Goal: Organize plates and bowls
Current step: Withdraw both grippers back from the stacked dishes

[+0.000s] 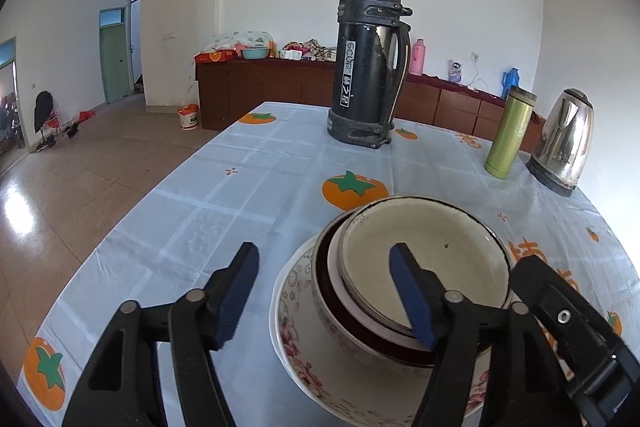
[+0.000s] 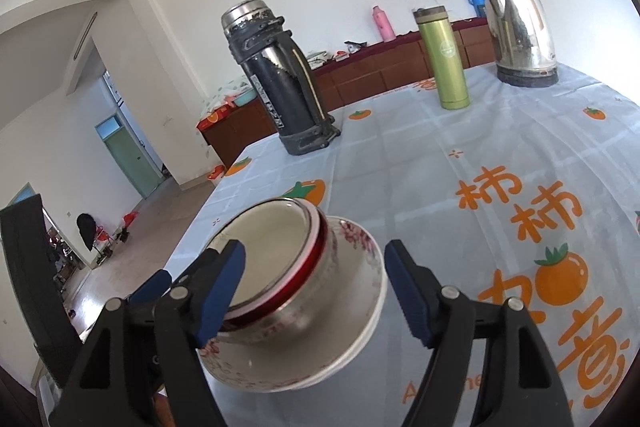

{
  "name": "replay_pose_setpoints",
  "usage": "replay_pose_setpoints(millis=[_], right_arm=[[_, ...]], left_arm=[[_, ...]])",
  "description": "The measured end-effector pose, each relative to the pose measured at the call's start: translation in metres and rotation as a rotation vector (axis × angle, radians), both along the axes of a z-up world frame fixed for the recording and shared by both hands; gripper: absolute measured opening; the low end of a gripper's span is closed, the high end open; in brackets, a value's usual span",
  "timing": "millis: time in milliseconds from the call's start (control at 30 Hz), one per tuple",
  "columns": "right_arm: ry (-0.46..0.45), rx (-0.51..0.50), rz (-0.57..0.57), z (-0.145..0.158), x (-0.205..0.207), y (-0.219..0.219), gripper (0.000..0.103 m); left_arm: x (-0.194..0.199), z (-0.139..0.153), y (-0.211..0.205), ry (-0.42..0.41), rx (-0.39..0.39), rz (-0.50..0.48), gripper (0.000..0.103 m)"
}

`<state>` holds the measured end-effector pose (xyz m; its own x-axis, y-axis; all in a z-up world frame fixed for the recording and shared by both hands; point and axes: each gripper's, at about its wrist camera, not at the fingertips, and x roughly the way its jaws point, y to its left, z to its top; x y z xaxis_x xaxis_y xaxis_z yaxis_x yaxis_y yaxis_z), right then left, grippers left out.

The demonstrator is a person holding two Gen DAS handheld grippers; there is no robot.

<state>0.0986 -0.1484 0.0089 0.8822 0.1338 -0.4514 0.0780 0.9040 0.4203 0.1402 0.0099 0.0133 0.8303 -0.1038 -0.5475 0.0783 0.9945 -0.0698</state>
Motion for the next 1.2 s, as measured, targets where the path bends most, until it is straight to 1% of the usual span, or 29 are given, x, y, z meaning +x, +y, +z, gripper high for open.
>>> replay_pose_setpoints(millis=[33,67,100,267,367,500,600,667,733,800,900,1000,1133,1200], right_arm=[[-0.001,0.004,-0.008,-0.001,-0.002,-0.002,0.078],[-0.002,0.009,-0.015,-0.002,-0.003,-0.004,0.081],[-0.001,0.015,-0.022,-0.003,-0.005,-0.006,0.082],[0.003,0.012,-0.026,-0.005,-0.006,-0.009,0.083],[-0.001,-0.002,-0.027,-0.005,-0.007,-0.007,0.087],[-0.019,-0.003,-0.023,-0.005,-0.011,-0.006,0.088],[-0.039,-0.006,-0.024,-0.003,-0.015,-0.006,0.091],[-0.059,-0.008,-0.026,-0.002,-0.019,-0.006,0.094],[-0.076,-0.011,-0.024,-0.001,-0.021,-0.005,0.094],[-0.104,-0.023,-0.026,0.001,-0.025,-0.003,0.095],[-0.148,-0.048,-0.035,0.005,-0.032,0.0,0.098],[-0.195,-0.076,-0.053,0.007,-0.041,0.003,0.101],[-0.22,-0.112,-0.064,0.007,-0.046,0.005,0.102],[-0.221,-0.112,-0.066,0.007,-0.048,0.005,0.103]], left_arm=[[0.0,-0.001,0.0,0.004,0.002,0.001,0.078],[-0.001,-0.002,0.001,0.005,-0.002,0.002,0.078],[-0.001,-0.002,0.002,0.007,-0.01,0.003,0.078],[-0.002,-0.003,0.003,0.013,-0.022,0.005,0.079],[-0.001,-0.005,0.004,0.02,-0.042,-0.003,0.082],[-0.002,-0.004,0.006,0.027,-0.066,-0.02,0.082],[-0.006,-0.001,0.005,0.014,-0.056,-0.03,0.082],[-0.01,0.0,0.002,-0.001,-0.042,-0.042,0.082],[-0.017,0.002,0.001,-0.024,-0.025,-0.049,0.082],[-0.022,0.004,0.002,-0.047,-0.023,-0.055,0.082],[-0.03,0.006,0.004,-0.092,-0.02,-0.043,0.082],[-0.033,0.008,0.007,-0.115,-0.023,-0.033,0.082],[-0.04,0.011,0.007,-0.167,-0.004,-0.029,0.083],[-0.043,0.01,0.005,-0.175,0.031,-0.033,0.083]])
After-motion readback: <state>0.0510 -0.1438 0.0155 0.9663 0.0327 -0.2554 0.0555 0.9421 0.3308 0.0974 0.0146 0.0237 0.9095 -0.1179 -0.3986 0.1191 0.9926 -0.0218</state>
